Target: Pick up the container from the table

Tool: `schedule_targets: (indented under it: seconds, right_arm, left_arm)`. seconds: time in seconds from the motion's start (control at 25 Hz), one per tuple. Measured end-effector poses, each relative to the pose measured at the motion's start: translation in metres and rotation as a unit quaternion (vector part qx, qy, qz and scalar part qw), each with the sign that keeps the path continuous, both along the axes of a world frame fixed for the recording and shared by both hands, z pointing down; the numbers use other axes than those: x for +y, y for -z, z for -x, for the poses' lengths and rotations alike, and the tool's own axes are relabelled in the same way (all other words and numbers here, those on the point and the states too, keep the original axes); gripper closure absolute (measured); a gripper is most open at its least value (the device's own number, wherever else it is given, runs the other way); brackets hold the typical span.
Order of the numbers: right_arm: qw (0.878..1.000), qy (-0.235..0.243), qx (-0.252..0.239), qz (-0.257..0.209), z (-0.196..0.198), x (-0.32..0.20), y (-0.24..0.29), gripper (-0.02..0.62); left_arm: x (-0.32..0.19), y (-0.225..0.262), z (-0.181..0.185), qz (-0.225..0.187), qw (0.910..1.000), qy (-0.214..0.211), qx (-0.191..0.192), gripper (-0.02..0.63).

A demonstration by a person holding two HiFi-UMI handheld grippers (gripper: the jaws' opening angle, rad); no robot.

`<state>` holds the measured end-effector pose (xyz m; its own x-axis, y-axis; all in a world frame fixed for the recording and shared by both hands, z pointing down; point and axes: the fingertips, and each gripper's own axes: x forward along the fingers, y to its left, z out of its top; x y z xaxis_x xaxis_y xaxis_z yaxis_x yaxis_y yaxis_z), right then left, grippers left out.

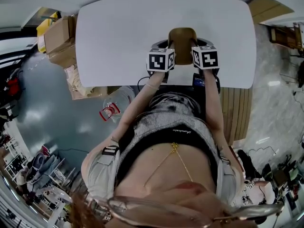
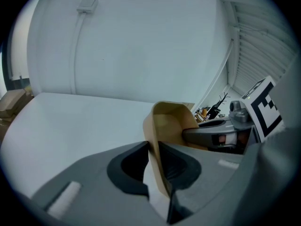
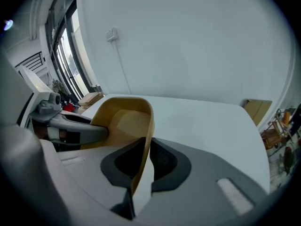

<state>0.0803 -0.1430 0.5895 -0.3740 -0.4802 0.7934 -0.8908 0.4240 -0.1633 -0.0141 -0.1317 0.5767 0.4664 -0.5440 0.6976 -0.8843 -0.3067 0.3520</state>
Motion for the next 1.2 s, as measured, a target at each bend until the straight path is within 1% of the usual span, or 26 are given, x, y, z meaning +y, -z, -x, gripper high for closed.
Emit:
schedule_targets:
  seconds: [0.12, 0.4, 0.96, 1.2]
  right_arm:
    - [1.000, 0.000, -0.007, -0.010, -0.002, 0.000, 0.011, 0.540]
    - [0.999, 0.002, -0.007, -0.045, -0.001, 0.001, 0.042, 0.540]
    - [0.995, 0.002, -0.007, -0.104, 0.004, 0.002, 0.089, 0.540]
    - [0.992, 0.000, -0.001, -0.124, 0.005, 0.002, 0.103, 0.540]
  left_arm:
    - [0.000, 0.012, -0.002, -0.012, 0.9999, 0.003, 0.007, 0.558]
    - [0.001, 0.040, -0.001, -0.045, 0.9988, 0.006, 0.019, 0.558]
    - [0.003, 0.085, 0.004, -0.103, 0.9943, 0.010, 0.026, 0.558]
    - [0.003, 0.098, 0.005, -0.120, 0.9923, 0.010, 0.027, 0.558]
